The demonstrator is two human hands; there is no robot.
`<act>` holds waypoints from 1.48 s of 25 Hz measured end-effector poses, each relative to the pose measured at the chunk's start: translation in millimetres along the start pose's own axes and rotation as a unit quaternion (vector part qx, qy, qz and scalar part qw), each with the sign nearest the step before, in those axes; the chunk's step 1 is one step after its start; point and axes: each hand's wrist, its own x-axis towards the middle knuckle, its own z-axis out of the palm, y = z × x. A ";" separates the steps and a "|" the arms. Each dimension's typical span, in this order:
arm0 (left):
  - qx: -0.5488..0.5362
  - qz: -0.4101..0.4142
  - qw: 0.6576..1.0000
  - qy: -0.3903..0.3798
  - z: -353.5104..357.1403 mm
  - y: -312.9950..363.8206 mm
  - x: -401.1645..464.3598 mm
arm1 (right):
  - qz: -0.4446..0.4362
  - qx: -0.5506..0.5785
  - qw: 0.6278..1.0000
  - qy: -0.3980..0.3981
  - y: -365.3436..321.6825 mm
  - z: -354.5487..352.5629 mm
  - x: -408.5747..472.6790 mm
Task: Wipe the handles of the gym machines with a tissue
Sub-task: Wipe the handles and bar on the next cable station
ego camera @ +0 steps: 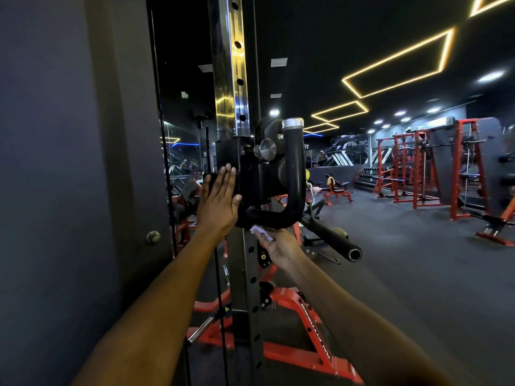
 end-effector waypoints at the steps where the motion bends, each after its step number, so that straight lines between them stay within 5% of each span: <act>1: 0.001 0.001 1.000 -0.002 0.0 0.2 0.0 | 0.010 0.017 1.000 -0.011 -3.2 -3.3 -3.7; 4: 0.020 -0.006 1.000 -0.007 -0.8 1.3 -0.3 | 0.050 0.048 0.997 -0.029 -25.6 -14.4 -20.3; 8: 0.036 -0.015 0.999 -0.035 -7.2 4.6 -2.6 | 0.046 -0.044 0.998 0.022 -60.9 -19.6 -40.3; 14: -0.041 -0.050 0.989 -0.134 -35.3 16.9 -6.5 | -0.094 -0.239 0.963 0.080 -103.7 -25.5 -76.2; 15: -0.056 -0.065 0.985 -0.151 -43.5 23.8 -14.9 | -0.126 -0.313 0.937 0.087 -105.9 -27.1 -86.1; 19: -0.132 -0.103 0.968 -0.187 -80.4 55.0 -69.6 | -0.244 -0.650 0.704 0.148 -96.7 -44.3 -128.9; 24: -0.191 -0.098 0.960 -0.178 -125.0 105.1 -153.3 | -0.197 -0.747 0.603 0.201 -61.0 -87.1 -201.3; 33: -0.271 -0.099 0.912 -0.292 -151.1 214.0 -316.6 | -0.167 -0.726 0.629 0.224 -23.5 -196.7 -336.8; 37: -0.262 -0.135 0.896 -0.333 -142.9 258.2 -347.0 | -0.124 -0.721 0.663 0.156 -21.0 -235.3 -357.6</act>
